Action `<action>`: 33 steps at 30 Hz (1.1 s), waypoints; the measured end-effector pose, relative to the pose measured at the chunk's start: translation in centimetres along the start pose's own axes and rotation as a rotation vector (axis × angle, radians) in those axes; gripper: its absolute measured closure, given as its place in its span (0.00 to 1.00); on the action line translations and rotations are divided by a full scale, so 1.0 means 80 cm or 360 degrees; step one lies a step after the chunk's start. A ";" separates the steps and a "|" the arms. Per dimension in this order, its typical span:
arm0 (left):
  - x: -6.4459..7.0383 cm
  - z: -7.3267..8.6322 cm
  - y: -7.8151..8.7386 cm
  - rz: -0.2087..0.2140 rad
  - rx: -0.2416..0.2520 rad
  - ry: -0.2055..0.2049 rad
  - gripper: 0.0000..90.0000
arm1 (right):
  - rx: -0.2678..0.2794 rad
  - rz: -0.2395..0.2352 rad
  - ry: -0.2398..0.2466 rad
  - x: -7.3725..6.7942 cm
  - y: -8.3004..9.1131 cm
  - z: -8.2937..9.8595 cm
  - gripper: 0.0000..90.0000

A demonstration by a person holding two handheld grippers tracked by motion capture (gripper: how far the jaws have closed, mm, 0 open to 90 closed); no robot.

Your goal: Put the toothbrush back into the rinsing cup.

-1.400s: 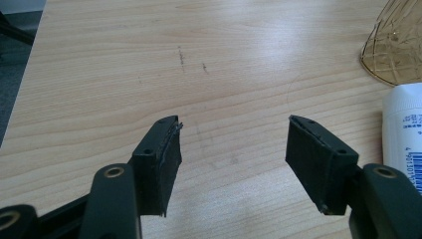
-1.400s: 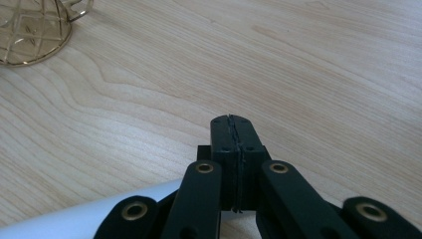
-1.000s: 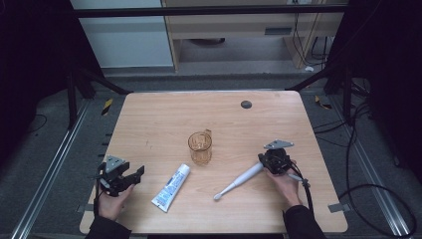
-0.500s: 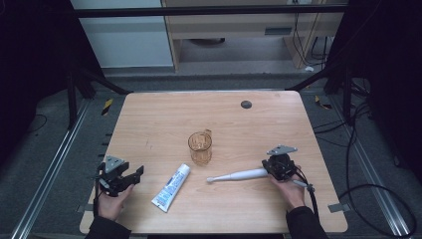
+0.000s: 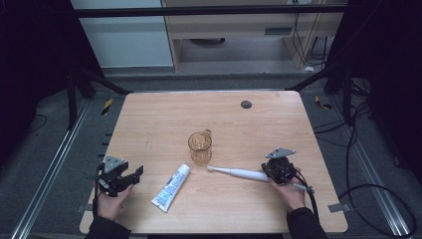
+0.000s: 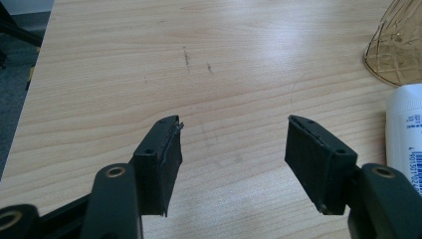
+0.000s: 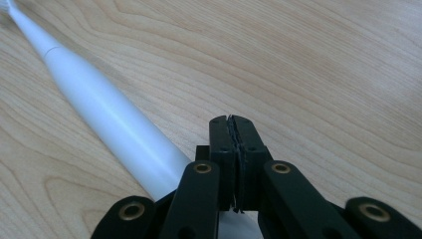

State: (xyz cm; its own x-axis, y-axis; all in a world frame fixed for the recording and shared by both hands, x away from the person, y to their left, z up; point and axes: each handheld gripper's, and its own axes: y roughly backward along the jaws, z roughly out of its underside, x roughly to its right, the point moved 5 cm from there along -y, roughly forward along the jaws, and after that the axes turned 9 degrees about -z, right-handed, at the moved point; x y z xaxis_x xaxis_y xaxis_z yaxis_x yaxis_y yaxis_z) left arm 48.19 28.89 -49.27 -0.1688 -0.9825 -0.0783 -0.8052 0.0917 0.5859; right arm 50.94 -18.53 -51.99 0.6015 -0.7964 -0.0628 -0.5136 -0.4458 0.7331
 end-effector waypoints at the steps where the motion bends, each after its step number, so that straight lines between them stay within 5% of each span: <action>1: 0.000 0.000 0.000 -0.0001 0.0000 0.0000 0.42 | -0.0003 0.0000 0.0001 0.000 0.000 0.000 0.98; 33: -0.002 0.000 0.001 -0.0015 0.0002 0.0008 0.43 | -0.0049 -0.0045 0.0000 -0.019 0.017 0.024 0.98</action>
State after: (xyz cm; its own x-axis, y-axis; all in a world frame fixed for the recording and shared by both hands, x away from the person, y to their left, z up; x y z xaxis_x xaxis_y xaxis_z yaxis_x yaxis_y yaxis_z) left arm 48.17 29.05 -49.20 -0.1584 -0.9841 -0.0801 -0.8075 0.0825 0.5841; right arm 48.13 -18.68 -52.20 0.6156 -0.7836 -0.0838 -0.4773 -0.4554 0.7515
